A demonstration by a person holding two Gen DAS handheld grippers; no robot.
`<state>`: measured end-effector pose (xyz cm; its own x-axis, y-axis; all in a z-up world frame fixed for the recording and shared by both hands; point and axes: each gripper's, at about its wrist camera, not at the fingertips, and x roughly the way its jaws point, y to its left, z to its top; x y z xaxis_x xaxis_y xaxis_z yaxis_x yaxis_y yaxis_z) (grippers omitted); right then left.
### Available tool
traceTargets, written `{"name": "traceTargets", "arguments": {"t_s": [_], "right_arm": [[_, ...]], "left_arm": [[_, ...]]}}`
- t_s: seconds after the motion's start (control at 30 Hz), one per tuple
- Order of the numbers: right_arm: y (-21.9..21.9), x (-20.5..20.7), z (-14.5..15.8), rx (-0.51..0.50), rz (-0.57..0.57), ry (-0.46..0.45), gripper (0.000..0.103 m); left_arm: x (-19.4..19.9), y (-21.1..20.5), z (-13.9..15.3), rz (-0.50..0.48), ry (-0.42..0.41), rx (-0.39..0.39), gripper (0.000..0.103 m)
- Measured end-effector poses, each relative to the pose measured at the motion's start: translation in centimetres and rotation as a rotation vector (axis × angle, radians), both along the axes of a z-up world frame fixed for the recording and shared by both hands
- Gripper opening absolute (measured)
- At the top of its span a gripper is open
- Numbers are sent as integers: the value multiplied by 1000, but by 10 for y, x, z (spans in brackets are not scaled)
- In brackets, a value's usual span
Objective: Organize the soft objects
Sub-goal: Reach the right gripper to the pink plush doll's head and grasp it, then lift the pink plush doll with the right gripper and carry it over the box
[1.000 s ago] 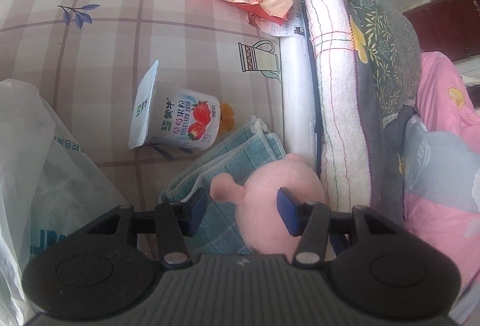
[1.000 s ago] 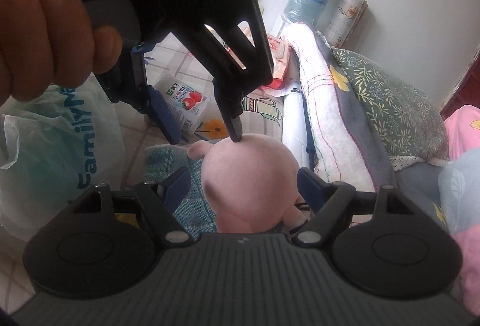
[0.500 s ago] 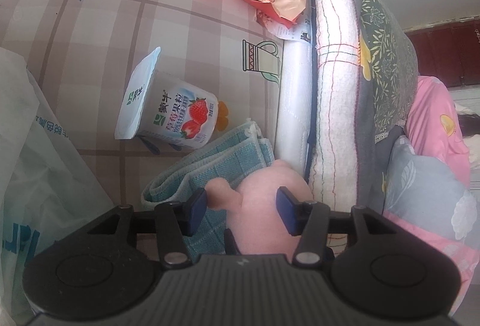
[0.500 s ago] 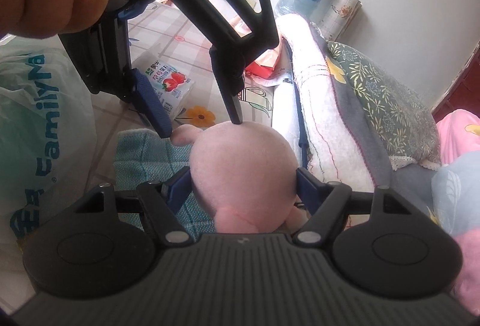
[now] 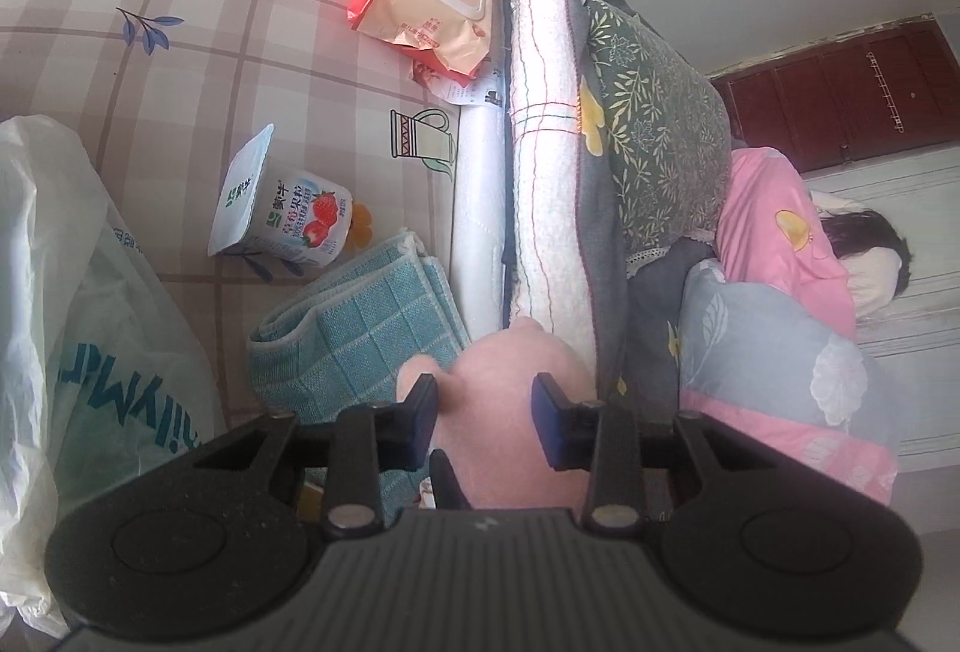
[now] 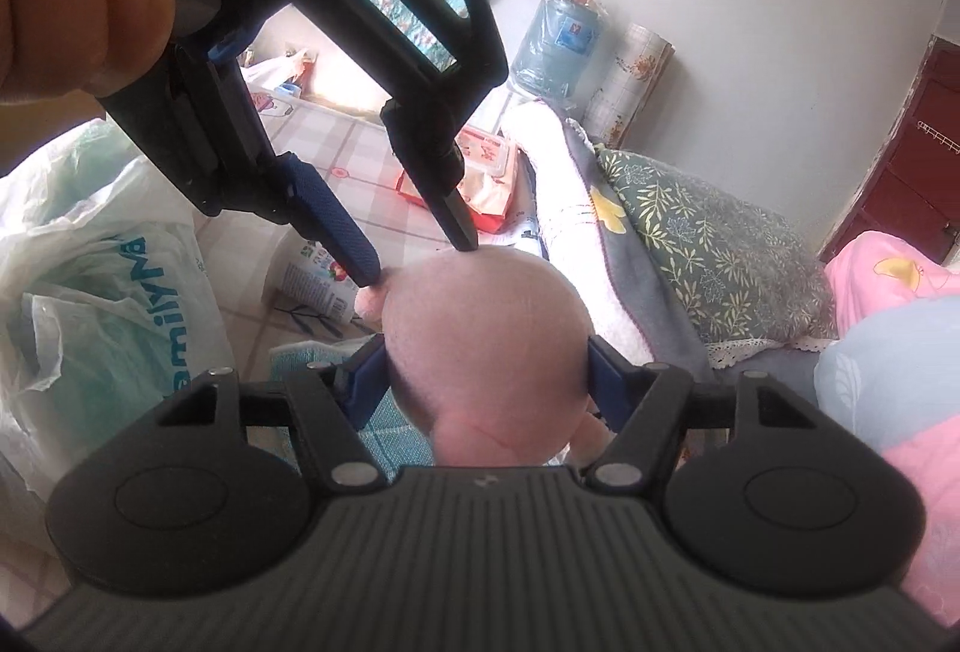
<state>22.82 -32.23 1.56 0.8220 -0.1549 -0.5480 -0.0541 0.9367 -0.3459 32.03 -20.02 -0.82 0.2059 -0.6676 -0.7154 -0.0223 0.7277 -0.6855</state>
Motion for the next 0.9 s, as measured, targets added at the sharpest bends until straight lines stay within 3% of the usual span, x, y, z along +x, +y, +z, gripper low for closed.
{"name": "traceTargets", "arguments": {"t_s": [0.17,0.47,0.53,0.6,0.63,0.8,0.9], "right_arm": [[16,-32,39,35,24,-93,67],[65,-76,99,77,162,-224,67],[79,-83,109,86,206,-241,67],[94,-89,117,103,251,-252,67],[100,-90,121,111,271,-255,67],[141,-93,138,153,398,-236,67],[169,-83,144,193,485,-175,68]], "left_arm": [[-33,28,44,1,-91,-33,35],[-95,106,106,100,-253,-72,39],[-107,122,115,120,-287,-66,44],[-121,141,124,144,-332,-56,62],[-128,152,129,159,-357,-45,65],[-156,201,141,241,-436,-19,72],[-175,237,147,303,-490,-6,76]]}}
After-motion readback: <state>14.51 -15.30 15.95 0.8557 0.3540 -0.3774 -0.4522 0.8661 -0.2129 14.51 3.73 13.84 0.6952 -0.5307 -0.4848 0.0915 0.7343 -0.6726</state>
